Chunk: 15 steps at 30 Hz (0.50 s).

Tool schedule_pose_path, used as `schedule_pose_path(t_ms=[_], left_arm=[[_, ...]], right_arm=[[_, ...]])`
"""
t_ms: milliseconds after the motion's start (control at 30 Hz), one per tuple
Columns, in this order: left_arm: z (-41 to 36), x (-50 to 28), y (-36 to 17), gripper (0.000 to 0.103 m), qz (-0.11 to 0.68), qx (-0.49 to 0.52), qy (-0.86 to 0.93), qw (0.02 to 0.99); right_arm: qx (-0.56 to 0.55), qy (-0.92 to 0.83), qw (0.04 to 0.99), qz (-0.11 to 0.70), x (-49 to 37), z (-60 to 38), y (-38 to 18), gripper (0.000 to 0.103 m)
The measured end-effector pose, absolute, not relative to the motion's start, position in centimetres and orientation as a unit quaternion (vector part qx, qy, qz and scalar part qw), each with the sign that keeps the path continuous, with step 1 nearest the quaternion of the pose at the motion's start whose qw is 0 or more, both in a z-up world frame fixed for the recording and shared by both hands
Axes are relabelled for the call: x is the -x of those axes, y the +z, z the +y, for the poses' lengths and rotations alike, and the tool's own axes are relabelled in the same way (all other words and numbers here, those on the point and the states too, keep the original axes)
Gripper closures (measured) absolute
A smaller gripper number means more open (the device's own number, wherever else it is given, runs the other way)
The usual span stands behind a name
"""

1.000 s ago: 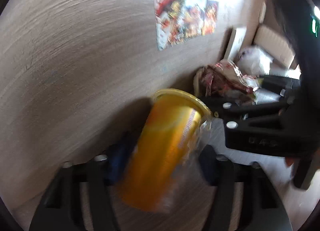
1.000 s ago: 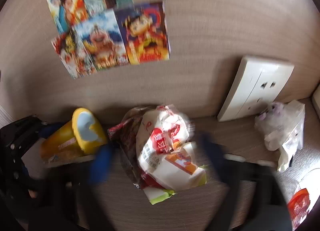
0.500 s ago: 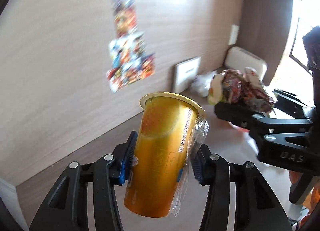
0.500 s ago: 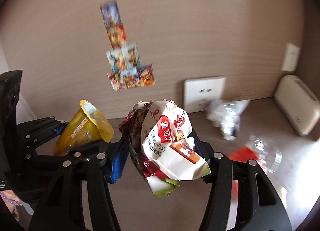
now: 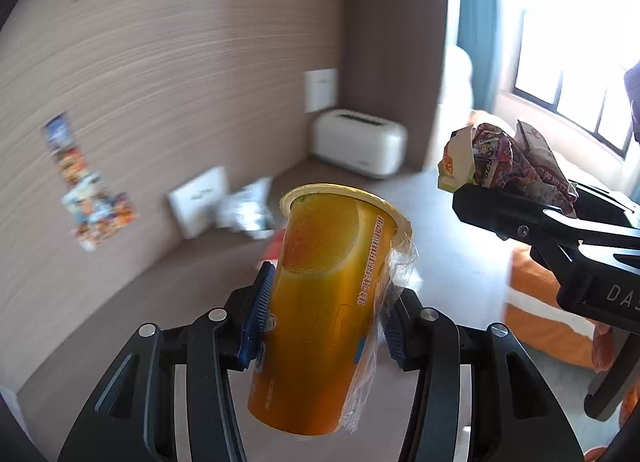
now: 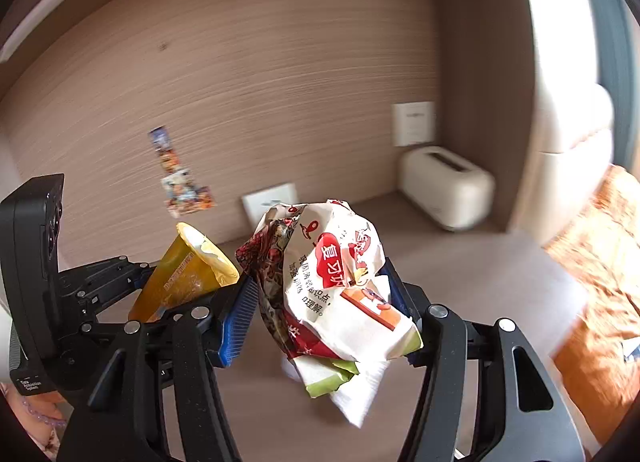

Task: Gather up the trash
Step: 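Carry the yellow cup and crumpled wrapper with both tools over the bin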

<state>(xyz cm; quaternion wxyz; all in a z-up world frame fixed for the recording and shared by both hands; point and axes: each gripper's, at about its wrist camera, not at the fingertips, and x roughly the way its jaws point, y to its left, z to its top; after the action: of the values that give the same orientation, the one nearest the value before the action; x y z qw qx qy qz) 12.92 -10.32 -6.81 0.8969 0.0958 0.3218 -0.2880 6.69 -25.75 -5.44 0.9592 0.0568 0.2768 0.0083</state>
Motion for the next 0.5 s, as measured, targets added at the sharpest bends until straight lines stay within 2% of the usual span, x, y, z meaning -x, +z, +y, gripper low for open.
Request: schedule_pose_path(t_ms=[233,500], left_arm=[[-19.2,-8.0,-7.2,0.054,0.320,-0.124,-0.363,0.866],[-27.7,-1.5,-10.3,0.054,0.328,-0.174,-0.440,0.817]], right_arm=[[-0.082,-0.065,0.954,0.281,-0.2,-32.3,-6.5,0.042],[-0.120,-0.142,0.936,0.298,6.5,-37.8,-8.9,0.042]])
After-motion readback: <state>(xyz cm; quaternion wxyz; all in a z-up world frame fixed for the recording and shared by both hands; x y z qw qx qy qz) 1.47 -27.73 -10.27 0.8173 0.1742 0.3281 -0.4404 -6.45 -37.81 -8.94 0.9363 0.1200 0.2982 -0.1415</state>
